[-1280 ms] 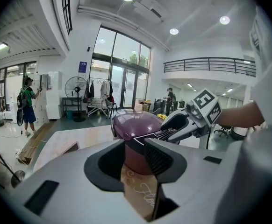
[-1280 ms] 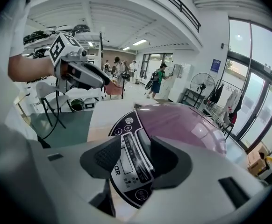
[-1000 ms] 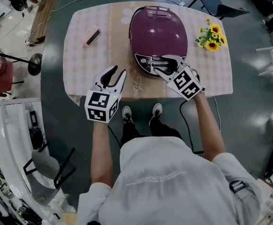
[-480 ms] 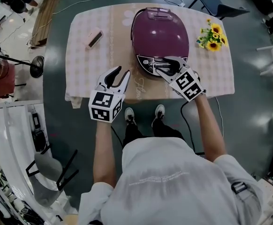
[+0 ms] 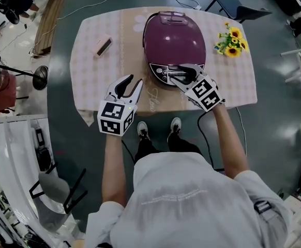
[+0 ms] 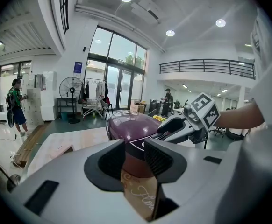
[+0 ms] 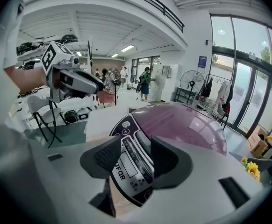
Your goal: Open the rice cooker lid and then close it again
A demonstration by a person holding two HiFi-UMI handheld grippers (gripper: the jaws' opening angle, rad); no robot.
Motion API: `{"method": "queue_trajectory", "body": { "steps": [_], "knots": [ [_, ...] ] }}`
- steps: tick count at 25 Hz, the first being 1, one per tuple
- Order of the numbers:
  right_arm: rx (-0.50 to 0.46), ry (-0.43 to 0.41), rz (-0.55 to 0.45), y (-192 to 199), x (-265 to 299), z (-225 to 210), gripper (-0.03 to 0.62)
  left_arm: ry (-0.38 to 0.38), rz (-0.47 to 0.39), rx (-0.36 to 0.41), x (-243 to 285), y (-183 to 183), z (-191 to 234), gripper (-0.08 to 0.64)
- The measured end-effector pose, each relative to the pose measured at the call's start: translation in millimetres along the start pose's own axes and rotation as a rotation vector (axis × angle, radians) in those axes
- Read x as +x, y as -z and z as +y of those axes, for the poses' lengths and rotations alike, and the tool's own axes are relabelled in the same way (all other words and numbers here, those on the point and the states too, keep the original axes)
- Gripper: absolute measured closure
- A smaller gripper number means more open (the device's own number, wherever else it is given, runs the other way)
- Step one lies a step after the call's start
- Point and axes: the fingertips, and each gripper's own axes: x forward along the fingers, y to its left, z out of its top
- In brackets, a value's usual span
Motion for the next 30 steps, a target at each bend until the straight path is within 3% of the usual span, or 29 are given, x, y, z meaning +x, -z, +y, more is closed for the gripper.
{"method": "queue_trajectory", "body": {
  "steps": [7,19,30],
  "knots": [
    [-0.013,0.025,-0.001,1,2,1,0.365,0.021,-0.008,0.012,4,-5,-5,0.420],
    [-0.003,-0.001,0.021,0,0,7,0.350,0.051,-0.018,0.035,5,-15,-13,0.420],
    [0.017,0.017,0.017,1,1,6,0.368,0.053,-0.003,0.023,1,-3,-13,0.420]
  ]
}}
